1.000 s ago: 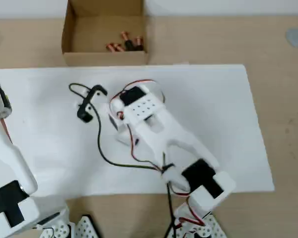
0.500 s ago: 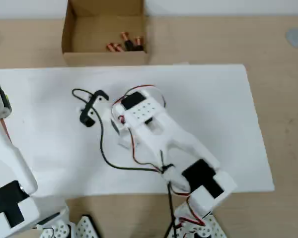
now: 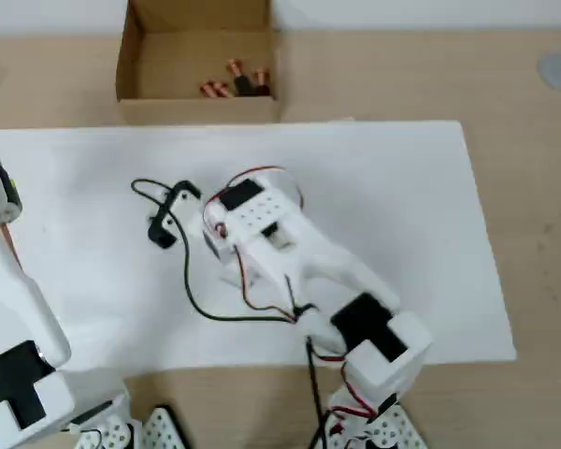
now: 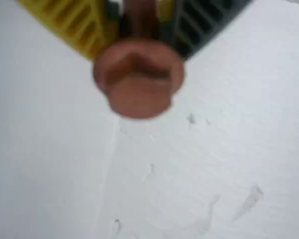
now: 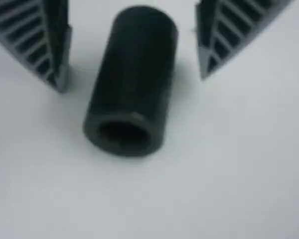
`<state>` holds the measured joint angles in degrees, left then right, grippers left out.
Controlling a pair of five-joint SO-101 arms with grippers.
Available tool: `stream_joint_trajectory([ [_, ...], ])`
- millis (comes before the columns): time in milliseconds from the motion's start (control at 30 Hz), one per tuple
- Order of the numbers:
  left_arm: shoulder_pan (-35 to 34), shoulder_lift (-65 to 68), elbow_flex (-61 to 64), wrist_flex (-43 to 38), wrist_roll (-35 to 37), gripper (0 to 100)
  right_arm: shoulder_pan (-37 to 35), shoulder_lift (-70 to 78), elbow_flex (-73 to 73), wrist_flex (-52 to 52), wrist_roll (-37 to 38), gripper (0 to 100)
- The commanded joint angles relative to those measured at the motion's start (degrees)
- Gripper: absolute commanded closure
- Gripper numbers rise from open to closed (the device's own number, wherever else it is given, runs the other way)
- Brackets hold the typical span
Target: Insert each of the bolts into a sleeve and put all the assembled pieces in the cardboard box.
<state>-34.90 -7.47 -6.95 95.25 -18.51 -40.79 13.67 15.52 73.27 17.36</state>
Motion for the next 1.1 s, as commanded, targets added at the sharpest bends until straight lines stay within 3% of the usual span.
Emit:
stream_joint_trajectory([
  [0,-0.6,-2.7,-0.7,-0.6,-0.4,98,0.3,0.7,-1.2,-1.0,0.2,79.1],
  [267,-0.6,-2.7,-0.7,-0.6,-0.4,98,0.4,0.7,-1.2,-1.8,0.0,98.7],
  [700,-0.6,-2.7,-0.7,-0.4,-0.4,98,0.4,-1.1,-3.3,1.4,0.0,98.7],
  [867,-0.6,-2.7,-0.7,-0.4,-0.1,98,1.0,-11.8,-13.8,9.8,0.0,98.7],
  [1067,-0.1,-6.4,-0.2,-0.3,0.1,99,1.2,-27.0,-22.6,12.7,-0.2,98.7],
])
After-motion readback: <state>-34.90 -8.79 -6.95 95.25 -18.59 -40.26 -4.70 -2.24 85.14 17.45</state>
